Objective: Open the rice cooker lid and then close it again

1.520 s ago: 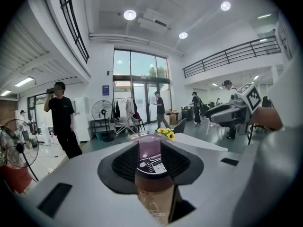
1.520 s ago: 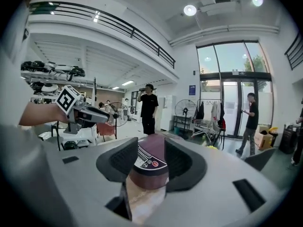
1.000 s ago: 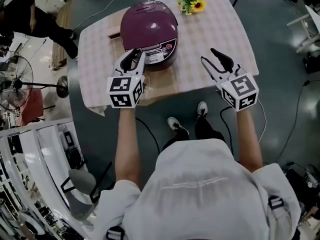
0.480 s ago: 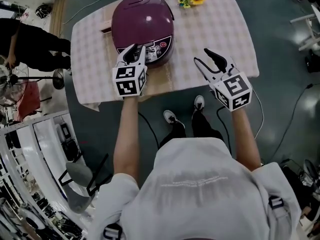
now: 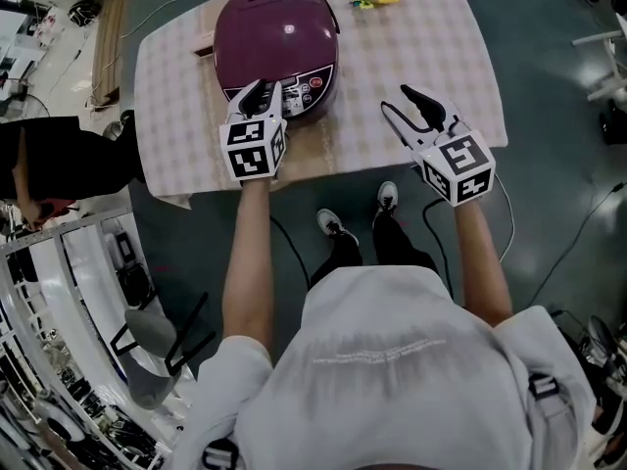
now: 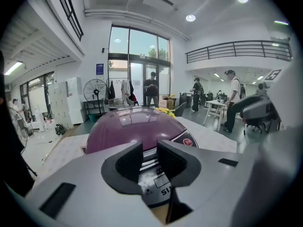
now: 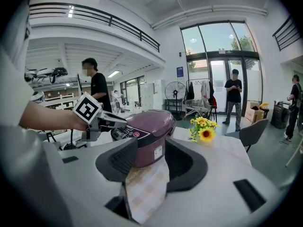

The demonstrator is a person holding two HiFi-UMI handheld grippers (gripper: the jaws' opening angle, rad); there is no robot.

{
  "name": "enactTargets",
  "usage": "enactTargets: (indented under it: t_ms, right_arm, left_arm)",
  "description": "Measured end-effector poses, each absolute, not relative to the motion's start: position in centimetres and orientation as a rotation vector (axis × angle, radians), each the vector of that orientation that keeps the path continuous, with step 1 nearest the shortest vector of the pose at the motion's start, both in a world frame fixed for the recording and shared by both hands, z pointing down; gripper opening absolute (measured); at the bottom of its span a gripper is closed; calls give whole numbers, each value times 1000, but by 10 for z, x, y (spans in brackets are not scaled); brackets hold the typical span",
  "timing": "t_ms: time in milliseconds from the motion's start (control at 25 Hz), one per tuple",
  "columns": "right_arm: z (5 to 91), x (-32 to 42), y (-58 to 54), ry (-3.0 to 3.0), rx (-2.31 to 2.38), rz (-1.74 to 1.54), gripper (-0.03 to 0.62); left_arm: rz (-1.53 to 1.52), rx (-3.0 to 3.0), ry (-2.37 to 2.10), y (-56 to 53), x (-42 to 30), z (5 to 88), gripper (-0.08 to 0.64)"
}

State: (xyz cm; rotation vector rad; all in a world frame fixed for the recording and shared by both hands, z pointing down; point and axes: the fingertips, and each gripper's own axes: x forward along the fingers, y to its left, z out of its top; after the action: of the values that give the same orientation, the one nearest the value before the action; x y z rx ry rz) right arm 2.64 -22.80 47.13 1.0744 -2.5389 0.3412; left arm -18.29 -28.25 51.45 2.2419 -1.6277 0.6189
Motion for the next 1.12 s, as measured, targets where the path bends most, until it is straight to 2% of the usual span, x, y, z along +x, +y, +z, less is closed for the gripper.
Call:
enactTargets:
  t_ms: [1120]
  right_arm:
    - [464,49,-210,-2532,1118,339,192]
  left_arm:
    - [652,2305,-1682,-281,-181,522,103]
